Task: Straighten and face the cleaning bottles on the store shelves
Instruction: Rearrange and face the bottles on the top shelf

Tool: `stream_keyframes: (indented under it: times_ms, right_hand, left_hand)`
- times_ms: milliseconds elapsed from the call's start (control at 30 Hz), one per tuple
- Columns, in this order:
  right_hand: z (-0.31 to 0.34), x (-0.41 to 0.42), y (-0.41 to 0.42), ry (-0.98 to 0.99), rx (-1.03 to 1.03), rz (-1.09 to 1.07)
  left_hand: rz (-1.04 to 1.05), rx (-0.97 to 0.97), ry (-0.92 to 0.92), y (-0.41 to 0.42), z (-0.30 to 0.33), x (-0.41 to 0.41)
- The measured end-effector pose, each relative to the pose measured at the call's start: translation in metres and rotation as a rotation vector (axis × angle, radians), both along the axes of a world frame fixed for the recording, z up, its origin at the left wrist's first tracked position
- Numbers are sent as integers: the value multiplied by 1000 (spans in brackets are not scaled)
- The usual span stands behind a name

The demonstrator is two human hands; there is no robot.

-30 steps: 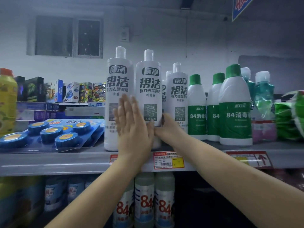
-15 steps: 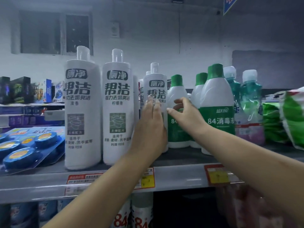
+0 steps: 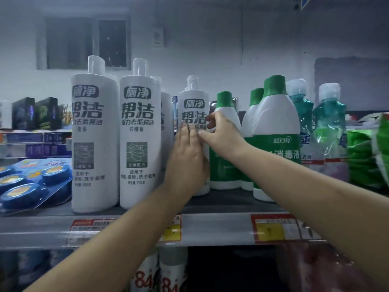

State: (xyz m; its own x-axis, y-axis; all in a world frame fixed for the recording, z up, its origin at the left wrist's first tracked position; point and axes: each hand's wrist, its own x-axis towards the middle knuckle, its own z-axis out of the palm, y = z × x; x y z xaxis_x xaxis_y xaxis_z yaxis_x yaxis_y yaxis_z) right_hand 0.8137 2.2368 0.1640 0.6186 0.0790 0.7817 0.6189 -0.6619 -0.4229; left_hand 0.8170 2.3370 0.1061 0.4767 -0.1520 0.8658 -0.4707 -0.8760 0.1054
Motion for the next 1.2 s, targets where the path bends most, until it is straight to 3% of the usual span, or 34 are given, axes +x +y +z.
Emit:
stream_keyframes:
  times_ms: [333,533,1067,1200]
  right_hand:
    - [-6,7,-8,69,39,-6]
    - [-15,11,-1,293,130,127]
    - [-31,16,11,331,238,135]
    - [-30,13,7,334,209,152]
  left_hand:
    - [140,-50,114,-19,4,11]
    - [86,-219,252,-13,5,19]
    - [194,-212,170,-14,4,22]
    - [233,-139,67,-14,1,18]
